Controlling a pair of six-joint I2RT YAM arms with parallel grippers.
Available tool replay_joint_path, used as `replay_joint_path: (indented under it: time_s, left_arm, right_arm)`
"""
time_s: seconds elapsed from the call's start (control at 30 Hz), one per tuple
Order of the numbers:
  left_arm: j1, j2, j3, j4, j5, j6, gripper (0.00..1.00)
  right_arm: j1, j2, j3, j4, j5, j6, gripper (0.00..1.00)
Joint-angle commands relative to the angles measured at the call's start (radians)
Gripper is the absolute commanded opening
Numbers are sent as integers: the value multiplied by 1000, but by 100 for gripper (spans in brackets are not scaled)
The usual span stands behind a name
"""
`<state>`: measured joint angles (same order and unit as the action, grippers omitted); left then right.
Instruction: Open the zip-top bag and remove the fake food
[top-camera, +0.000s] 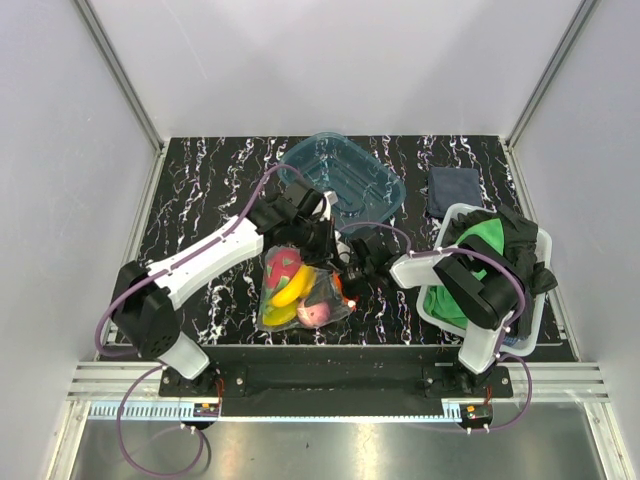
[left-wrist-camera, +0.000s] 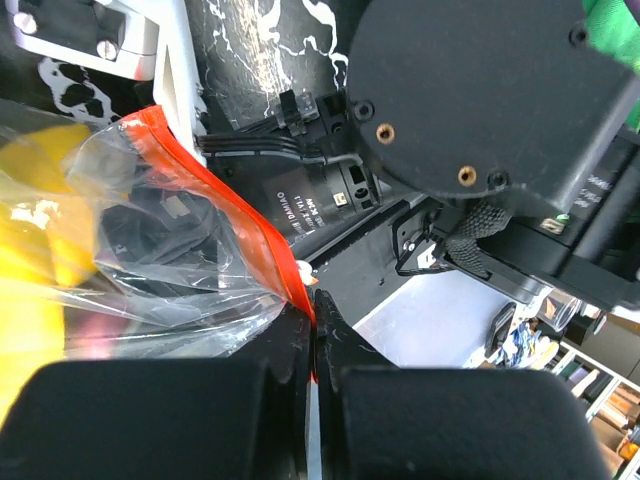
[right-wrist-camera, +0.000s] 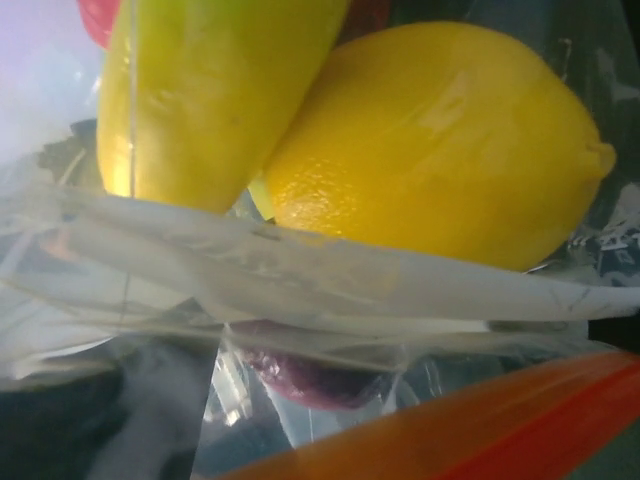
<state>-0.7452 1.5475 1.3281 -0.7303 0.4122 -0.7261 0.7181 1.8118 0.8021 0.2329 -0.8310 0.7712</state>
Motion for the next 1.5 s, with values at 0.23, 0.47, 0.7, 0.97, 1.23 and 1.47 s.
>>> replay_joint_path:
  time_s: [0.23,0.47,0.7,0.97,1.23,1.47]
  left_arm:
    - [-10,-33,-9,95,-1,-9,0]
    - [13,-115,-78,92,-44,-10,0]
    - [43,-259,-179,91,-93,-22,0]
    - [46,-287,-187,72,-105,8,0]
    - [47,-218,-104,36,-58,143,0]
    - [69,-153,-34,-43,-26,304,0]
  right_arm:
    - [9,-54,-148,264,26,129,64]
    - [7,-255,-91,-2,125,60,31]
    - [7,-422,43,-393,248,-13,26]
    - [-80,-537,270,-774,375,-170,23]
    - [-255,-392,569,-882,427,-315,21]
    - [-362,-12,890,-943,558,-455,22]
